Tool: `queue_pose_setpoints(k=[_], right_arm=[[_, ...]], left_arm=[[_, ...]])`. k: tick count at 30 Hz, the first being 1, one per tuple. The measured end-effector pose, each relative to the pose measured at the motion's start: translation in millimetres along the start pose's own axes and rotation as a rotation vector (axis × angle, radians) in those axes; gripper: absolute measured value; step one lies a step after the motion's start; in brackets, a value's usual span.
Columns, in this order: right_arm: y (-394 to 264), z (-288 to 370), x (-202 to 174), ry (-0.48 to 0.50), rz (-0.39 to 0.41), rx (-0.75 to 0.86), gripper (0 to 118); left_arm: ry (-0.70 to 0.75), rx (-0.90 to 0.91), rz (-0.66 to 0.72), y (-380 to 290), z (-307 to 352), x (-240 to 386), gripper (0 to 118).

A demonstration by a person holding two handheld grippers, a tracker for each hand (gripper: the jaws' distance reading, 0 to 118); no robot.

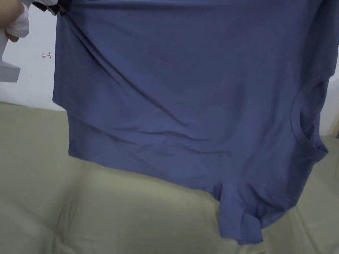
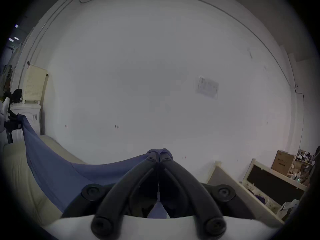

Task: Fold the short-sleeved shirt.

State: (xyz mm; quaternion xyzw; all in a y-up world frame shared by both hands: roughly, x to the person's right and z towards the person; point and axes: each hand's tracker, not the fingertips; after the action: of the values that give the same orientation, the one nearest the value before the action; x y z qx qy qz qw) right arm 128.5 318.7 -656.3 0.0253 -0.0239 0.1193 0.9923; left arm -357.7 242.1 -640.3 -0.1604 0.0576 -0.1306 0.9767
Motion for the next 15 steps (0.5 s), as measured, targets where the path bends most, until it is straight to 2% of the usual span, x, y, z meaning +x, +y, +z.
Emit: queue_pose_setpoints(k=[7,15], right_arm=[[31,8,-9,0.011,0.015,0.062,0],[30,24,-8,0.03,-0.052,0.074,0]], left_arm=[[0.029,0.016,0.039,16,-16,-26,7],[0.033,0.034,-0.022,16,-5,-36,7]])
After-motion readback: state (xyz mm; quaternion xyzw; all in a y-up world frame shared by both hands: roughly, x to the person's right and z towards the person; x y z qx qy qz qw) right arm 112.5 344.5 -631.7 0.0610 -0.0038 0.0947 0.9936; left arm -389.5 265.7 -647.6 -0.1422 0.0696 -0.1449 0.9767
